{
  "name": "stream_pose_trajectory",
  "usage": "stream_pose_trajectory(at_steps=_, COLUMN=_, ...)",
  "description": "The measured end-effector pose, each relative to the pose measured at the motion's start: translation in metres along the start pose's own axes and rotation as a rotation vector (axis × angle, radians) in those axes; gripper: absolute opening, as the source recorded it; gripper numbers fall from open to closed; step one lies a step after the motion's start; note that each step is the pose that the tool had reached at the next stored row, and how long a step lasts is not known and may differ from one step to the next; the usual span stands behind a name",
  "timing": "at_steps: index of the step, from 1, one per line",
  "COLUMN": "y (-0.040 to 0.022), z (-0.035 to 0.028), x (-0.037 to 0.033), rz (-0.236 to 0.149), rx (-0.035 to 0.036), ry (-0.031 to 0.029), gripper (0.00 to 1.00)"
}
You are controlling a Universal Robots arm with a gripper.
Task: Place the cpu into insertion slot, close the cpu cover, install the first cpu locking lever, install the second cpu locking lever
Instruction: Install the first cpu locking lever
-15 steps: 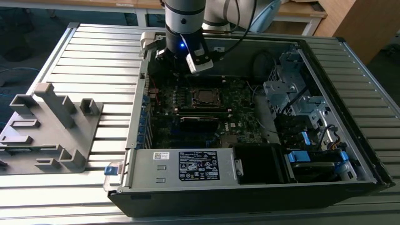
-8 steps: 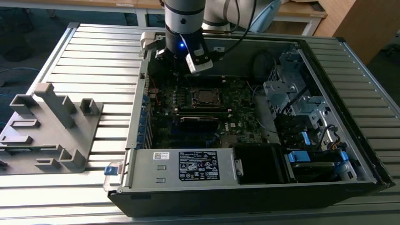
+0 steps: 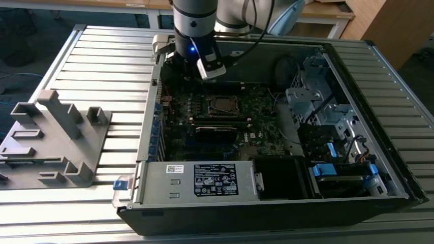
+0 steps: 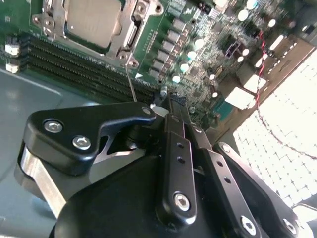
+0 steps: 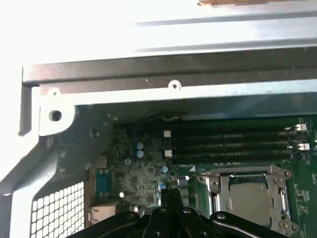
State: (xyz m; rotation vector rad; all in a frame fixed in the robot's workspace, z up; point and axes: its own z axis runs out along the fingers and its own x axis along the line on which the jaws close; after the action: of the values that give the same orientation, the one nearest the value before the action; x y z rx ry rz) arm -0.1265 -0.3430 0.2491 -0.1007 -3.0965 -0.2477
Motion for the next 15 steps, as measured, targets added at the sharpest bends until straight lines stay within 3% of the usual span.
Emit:
stream_pose_trajectory(at_steps=1, y=0.0000, z=0.0000, x=0.0001, rz=0.000, rx=-0.0127, ry=0.0008, gripper=0.11)
stream_pose_trajectory(at_steps=5, y=0.0000, z=0.0000, x=0.0002, rz=-0.002, rx=-0.0788, ry=0.0052, gripper=0.11)
stream_pose_trajectory(at_steps=6, y=0.0000, z=0.0000, x=0.0002, rz=-0.003, rx=-0.0908, ry=0.0060, gripper=0.11)
stream_pose_trajectory(at_steps=9, y=0.0000, z=0.0000, x=0.0002, rz=-0.003, rx=-0.0949, ry=0.0063, gripper=0.11)
stream_pose_trajectory(at_steps=15, y=0.0003, z=-0.0002, x=-0.0049, rz=-0.003, rx=-0.0950, ry=0.0064, gripper=0.11)
